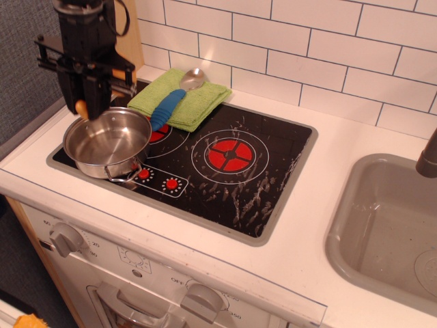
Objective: Place the chicken leg inside of the pot.
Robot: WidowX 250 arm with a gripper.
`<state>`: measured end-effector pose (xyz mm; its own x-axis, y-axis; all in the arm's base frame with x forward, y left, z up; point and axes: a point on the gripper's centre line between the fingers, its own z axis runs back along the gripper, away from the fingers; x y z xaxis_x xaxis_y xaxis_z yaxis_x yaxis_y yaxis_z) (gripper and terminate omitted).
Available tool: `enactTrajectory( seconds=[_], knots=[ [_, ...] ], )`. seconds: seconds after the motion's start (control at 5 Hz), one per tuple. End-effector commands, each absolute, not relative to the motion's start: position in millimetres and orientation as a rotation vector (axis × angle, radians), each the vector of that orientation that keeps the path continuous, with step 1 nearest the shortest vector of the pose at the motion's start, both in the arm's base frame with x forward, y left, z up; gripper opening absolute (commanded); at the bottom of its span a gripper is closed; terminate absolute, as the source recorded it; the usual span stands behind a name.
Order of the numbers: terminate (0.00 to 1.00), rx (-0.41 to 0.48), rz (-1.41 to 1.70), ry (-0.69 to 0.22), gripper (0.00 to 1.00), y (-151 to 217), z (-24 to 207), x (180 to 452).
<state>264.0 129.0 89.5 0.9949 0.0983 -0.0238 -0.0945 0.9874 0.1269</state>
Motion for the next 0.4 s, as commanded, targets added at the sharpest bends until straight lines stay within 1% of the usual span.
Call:
enactTrajectory(
  seconds=[0.0,0.2],
  knots=[
    [0.00,0.149,0.073,-0.002,1.00,135.0,98.9,266.9],
    [0.00,0.148,0.080,-0.006,1.00,134.9,97.1,268.3]
  ],
)
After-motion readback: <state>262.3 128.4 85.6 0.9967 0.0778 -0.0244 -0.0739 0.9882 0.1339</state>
